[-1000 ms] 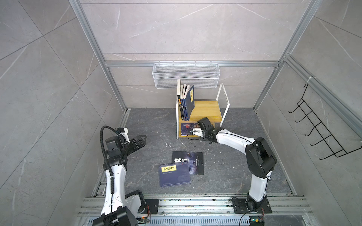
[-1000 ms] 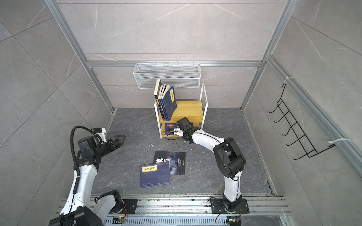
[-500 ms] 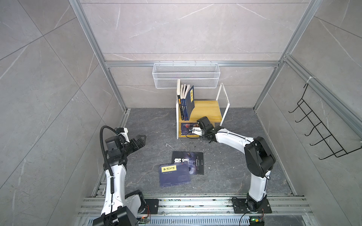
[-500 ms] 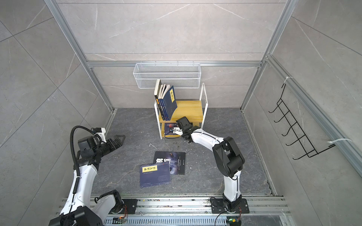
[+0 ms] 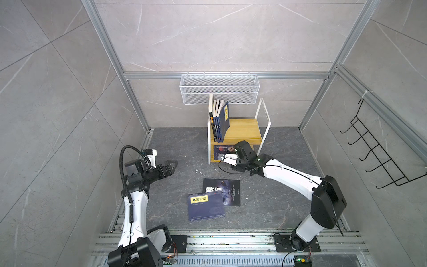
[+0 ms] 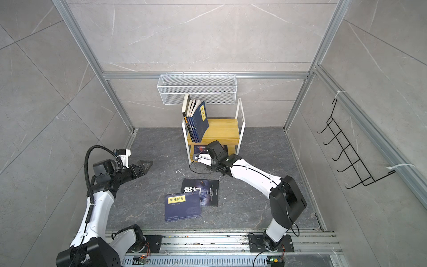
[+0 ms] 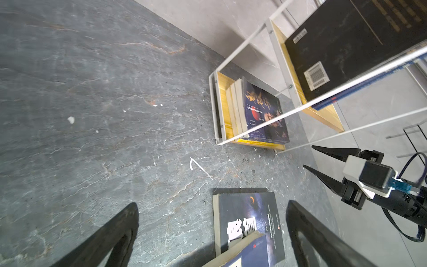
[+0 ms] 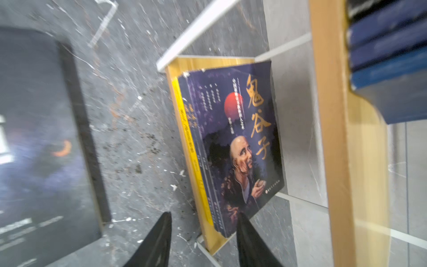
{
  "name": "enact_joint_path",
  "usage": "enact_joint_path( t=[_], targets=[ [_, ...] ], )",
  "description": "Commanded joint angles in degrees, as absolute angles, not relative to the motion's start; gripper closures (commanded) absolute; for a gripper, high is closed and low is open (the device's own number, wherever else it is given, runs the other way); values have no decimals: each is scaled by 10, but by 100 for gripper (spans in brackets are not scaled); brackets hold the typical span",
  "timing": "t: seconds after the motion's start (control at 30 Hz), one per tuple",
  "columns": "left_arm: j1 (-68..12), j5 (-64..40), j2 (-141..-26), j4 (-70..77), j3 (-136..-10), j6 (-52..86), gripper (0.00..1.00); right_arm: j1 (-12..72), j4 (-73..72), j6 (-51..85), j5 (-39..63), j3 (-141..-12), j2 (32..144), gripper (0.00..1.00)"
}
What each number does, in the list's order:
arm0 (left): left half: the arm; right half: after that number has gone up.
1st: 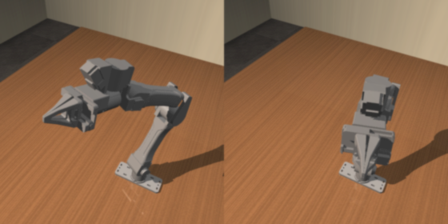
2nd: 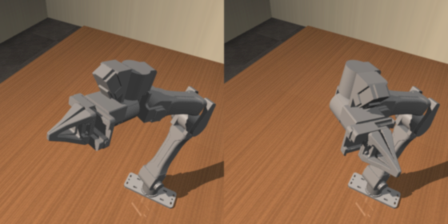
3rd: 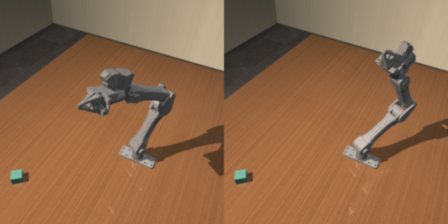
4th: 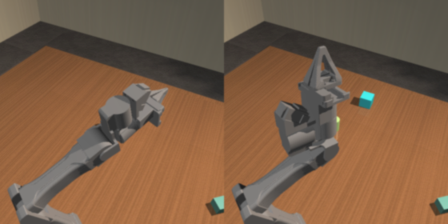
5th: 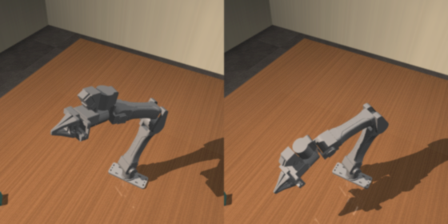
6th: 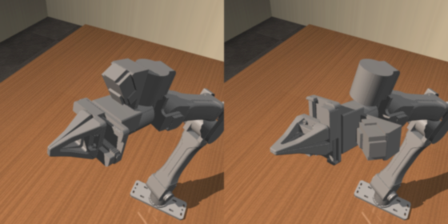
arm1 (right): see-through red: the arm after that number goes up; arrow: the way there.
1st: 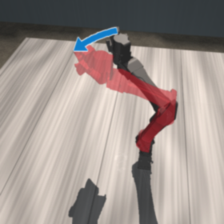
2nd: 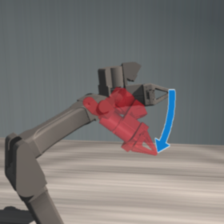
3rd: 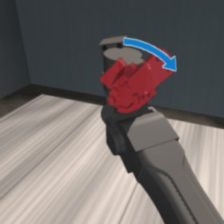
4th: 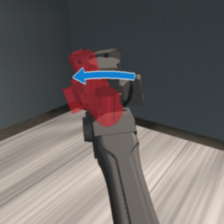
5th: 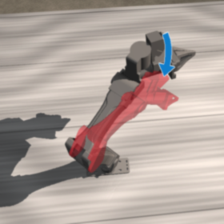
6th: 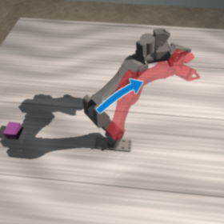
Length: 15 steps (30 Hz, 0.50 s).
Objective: Stacking books/files
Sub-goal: Move the book to the bookshelf, then pick up the book at the center of the table.
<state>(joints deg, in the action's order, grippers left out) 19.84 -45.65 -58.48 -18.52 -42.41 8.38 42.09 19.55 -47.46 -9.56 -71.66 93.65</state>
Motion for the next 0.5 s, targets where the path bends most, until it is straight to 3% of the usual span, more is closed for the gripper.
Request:
enact_joint_path(
  t=[0.0,0.3,0.47],
  targets=[
    [196,-492,-595,-243,-463,-7,1,458,214,-436,-51,-689,904,56],
    [171,-399,-617,-411,-500,-215,3,553,187,-352,0,-598,848,79],
    [162,-405,-624,-444,-470,-297,4,599,126,-325,7,-546,859,88]
  ],
)
